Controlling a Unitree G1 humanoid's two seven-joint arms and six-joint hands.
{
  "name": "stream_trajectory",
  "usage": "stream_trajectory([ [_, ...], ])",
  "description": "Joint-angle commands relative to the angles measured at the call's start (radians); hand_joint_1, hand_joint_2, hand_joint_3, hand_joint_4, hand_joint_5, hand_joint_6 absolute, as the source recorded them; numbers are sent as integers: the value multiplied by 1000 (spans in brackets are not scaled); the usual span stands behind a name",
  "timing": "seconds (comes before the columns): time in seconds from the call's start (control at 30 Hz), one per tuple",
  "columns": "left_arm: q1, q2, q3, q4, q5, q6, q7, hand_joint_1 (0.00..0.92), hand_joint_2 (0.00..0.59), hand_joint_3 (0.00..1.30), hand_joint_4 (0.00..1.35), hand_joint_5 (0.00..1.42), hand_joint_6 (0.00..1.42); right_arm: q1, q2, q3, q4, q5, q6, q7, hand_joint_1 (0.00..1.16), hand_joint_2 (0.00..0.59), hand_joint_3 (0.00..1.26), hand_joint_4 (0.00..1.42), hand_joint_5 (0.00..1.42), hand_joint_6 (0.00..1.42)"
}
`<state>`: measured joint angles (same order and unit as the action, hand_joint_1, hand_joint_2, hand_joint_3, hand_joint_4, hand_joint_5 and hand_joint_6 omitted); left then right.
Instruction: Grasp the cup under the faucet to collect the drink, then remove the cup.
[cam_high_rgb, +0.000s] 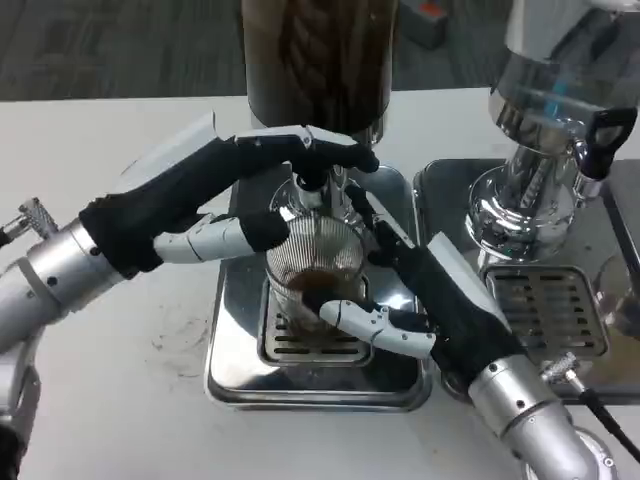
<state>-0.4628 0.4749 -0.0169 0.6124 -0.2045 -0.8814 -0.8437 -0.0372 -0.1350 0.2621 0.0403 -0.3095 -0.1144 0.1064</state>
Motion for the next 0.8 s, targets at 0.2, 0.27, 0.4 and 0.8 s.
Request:
stream_trajectory([
  [0.2,47,15,66,18,-13,-20,40,0,85,357,266,239,187,-4,3,5,15,11,-11,5,495,209,0,0,3,141],
  [0.27,49,12,83,18,-15,-26,56,0,85,357,266,239,187,-7,4,5,19,11,-13,4,495,209,0,0,3,141],
  [0.4,52,8,106,21,-14,-30,73,0,86,357,266,239,187,-12,7,5,30,12,-18,1,494,209,0,0,3,142],
  [0.8,75,16,149,39,-18,-22,105,0,96,364,275,252,200,-13,8,-1,46,27,-37,3,493,208,0,0,3,143],
])
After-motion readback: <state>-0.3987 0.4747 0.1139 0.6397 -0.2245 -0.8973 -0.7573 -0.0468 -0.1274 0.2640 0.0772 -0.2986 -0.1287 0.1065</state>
